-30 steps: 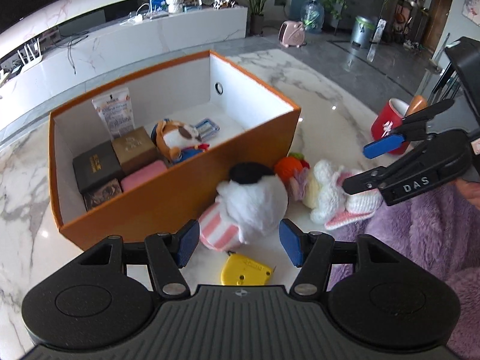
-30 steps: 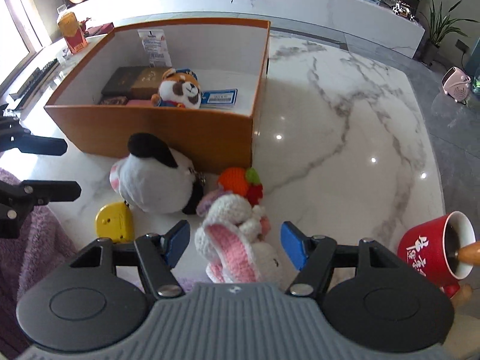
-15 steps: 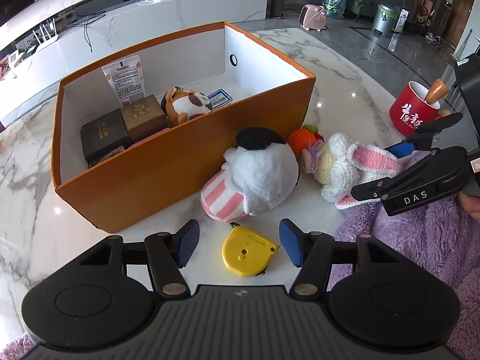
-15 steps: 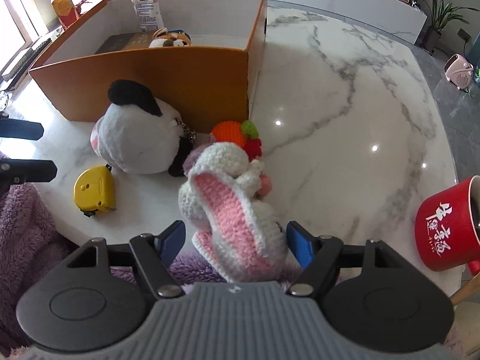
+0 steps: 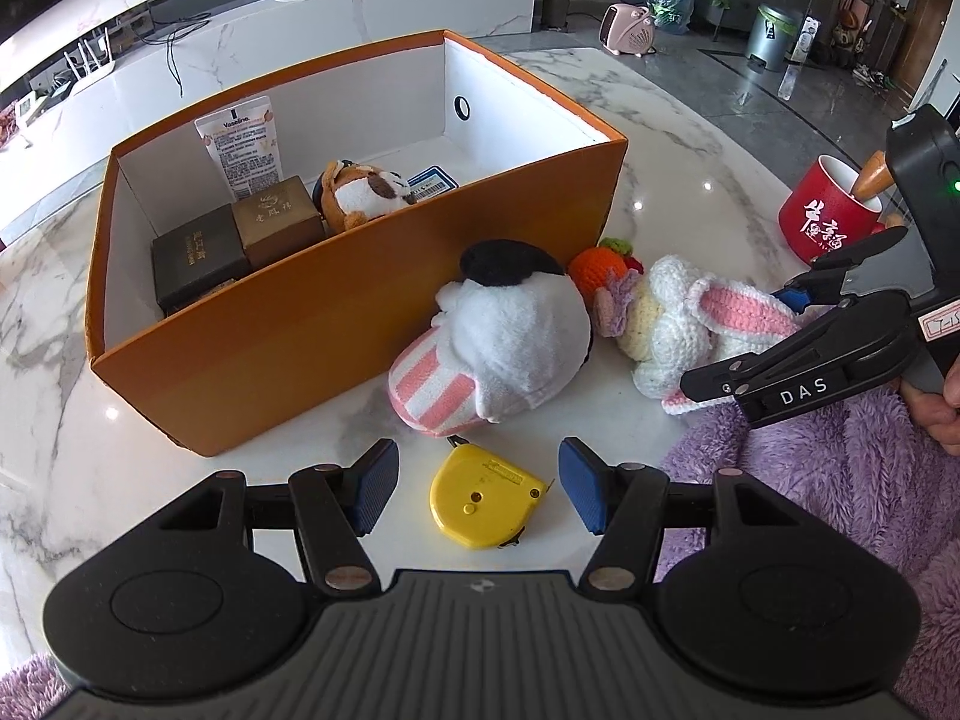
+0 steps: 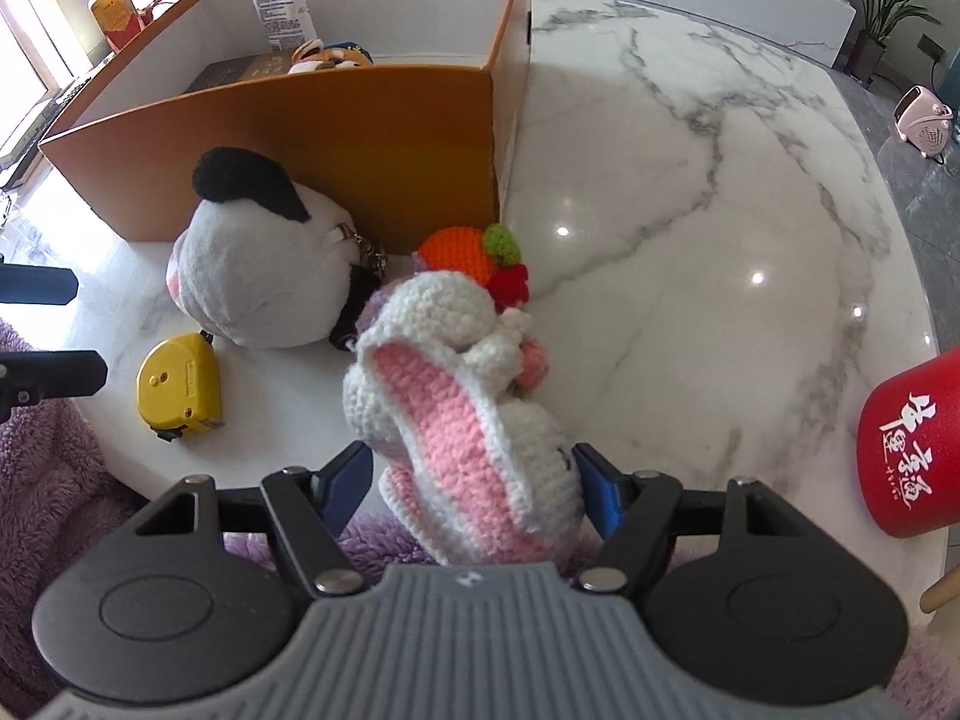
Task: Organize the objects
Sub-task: 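Move the left tool to the striped-hat white plush while the right tool grasps the crocheted bunny, then close the left tool on the white plush while the right tool holds the bunny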
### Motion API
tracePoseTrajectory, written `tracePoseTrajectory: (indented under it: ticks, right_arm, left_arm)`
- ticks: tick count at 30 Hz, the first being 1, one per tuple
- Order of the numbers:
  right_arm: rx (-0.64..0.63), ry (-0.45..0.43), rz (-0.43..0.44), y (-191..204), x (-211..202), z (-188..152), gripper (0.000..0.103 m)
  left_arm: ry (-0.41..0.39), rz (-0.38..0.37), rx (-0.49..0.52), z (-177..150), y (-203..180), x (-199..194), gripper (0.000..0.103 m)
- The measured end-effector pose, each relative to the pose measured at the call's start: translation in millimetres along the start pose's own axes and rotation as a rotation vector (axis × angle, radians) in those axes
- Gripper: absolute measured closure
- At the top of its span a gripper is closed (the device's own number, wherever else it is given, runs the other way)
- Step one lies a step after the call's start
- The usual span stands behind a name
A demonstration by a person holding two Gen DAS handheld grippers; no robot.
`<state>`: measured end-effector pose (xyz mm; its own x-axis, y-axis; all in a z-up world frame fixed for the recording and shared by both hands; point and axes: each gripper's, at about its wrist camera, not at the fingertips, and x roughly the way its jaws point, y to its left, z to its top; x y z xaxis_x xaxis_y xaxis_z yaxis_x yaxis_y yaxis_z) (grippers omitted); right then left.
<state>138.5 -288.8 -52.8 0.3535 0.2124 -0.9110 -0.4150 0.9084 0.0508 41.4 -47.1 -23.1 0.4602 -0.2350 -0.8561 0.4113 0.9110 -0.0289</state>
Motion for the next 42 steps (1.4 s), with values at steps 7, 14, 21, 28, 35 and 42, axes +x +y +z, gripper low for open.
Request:
tracePoseTrajectory:
  ticks: [7,14,21,28,35,42]
  right_arm:
    - [0.016,0.005,0.038,-3,0,-3,0.054]
    - [0.117,-0.021,0.189,-19,-7,-5,0.055]
    - [0.111,-0.041,0.182,-15,-7,-4,0.049]
    - [0.134,-0.085,0.202,-20,-9,-5,0.047]
    - [0.095,-0.093,0.186,-14,-7,-2,0.038]
    - [0.069,-0.082,0.203,-7,-1,1,0.035]
  left_arm:
    - [-0.033,-0.009,0.074,3,-4,3,0.027]
    - [-0.089,-0.023,0.253,13,-8,13,0.023]
    - [-0.038,-0.007,0.488,18,-16,33,0.023]
    - [0.003,0.012,0.643,18,-27,53,0.023]
    - [0.026,0.031,0.664,15,-30,70,0.023]
    - [0.031,0.047,0.639,15,-31,76,0.023]
